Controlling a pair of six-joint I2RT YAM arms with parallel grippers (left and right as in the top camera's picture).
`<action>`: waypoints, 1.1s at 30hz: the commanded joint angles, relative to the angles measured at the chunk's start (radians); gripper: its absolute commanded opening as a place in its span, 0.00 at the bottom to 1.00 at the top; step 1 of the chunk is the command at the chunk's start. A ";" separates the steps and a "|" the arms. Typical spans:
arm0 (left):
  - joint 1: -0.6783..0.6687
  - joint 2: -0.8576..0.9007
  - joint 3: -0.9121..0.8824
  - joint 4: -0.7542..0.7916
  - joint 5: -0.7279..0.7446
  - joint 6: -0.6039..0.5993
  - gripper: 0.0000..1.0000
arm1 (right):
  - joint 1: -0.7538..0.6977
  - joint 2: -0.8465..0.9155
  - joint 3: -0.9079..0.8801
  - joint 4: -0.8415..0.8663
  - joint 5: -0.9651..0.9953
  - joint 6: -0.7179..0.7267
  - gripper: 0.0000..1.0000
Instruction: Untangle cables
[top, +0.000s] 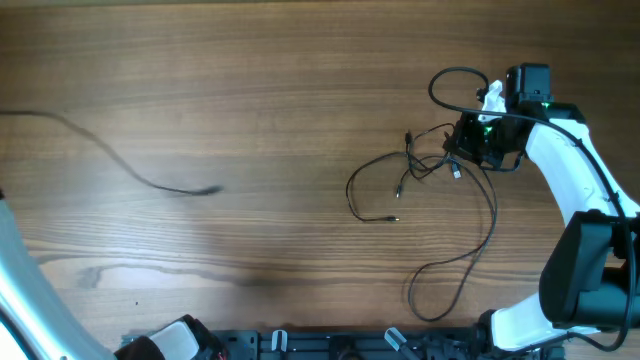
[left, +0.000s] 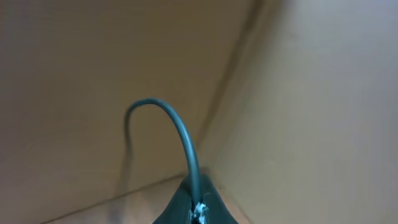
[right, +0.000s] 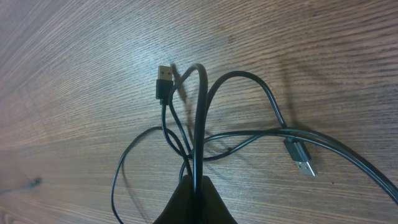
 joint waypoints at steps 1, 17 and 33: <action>0.027 0.042 0.008 -0.024 -0.090 -0.055 0.04 | 0.002 0.015 -0.009 -0.001 0.000 -0.020 0.04; 0.014 0.268 -0.138 -0.200 0.002 -0.180 0.13 | 0.002 0.015 -0.009 -0.013 0.007 -0.021 0.04; -0.034 0.283 -0.187 -0.264 0.490 -0.082 0.61 | 0.021 -0.036 0.047 -0.013 -0.262 -0.159 0.05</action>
